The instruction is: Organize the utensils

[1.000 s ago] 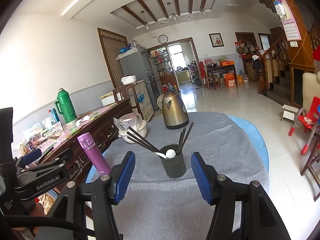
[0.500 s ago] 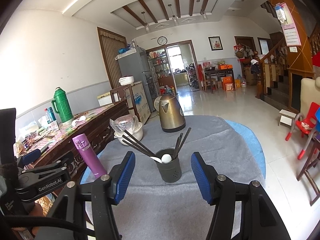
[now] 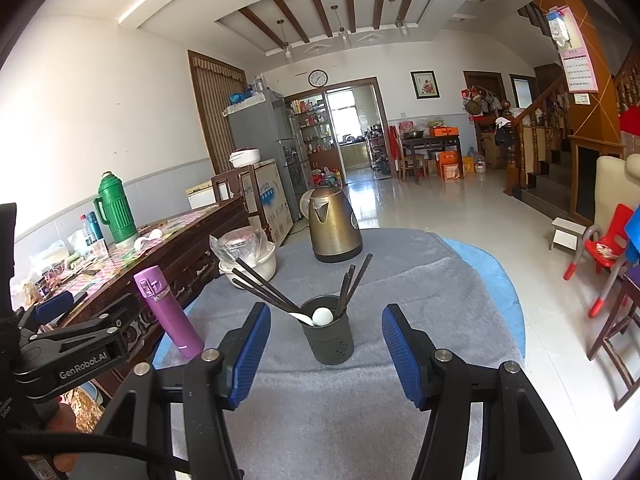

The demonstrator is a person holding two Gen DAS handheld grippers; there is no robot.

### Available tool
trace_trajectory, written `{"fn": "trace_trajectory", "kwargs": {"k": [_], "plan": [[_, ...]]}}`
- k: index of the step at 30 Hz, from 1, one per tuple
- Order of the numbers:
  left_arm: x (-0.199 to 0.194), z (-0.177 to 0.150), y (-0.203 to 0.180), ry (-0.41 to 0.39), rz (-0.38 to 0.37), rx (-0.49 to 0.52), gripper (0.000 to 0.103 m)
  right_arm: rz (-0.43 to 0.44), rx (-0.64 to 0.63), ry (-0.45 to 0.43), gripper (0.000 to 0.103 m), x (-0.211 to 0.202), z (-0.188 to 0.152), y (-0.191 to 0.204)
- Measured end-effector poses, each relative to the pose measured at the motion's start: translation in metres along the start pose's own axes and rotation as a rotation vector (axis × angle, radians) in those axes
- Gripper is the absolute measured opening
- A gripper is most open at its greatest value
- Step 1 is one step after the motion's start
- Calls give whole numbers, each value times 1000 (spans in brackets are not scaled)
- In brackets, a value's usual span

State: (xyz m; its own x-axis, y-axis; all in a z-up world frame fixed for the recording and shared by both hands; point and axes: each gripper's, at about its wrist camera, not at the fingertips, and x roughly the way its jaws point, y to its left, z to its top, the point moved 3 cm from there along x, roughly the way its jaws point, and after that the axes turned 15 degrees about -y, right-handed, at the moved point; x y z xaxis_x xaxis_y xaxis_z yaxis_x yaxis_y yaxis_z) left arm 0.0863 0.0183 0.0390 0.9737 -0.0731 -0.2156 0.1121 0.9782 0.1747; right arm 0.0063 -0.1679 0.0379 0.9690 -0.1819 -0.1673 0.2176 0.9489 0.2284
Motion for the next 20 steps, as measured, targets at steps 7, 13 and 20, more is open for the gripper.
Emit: {"fn": "trace_trajectory", "kwargs": {"k": [7, 13, 20], "plan": [[9, -4, 10, 17, 7, -22, 100, 2, -12, 8, 62, 8, -4, 6], [20, -9, 19, 36, 16, -40, 100, 12, -22, 16, 62, 23, -6, 16], [49, -29, 16, 92, 0, -29, 100, 44, -8, 61, 62, 47, -25, 16]]}}
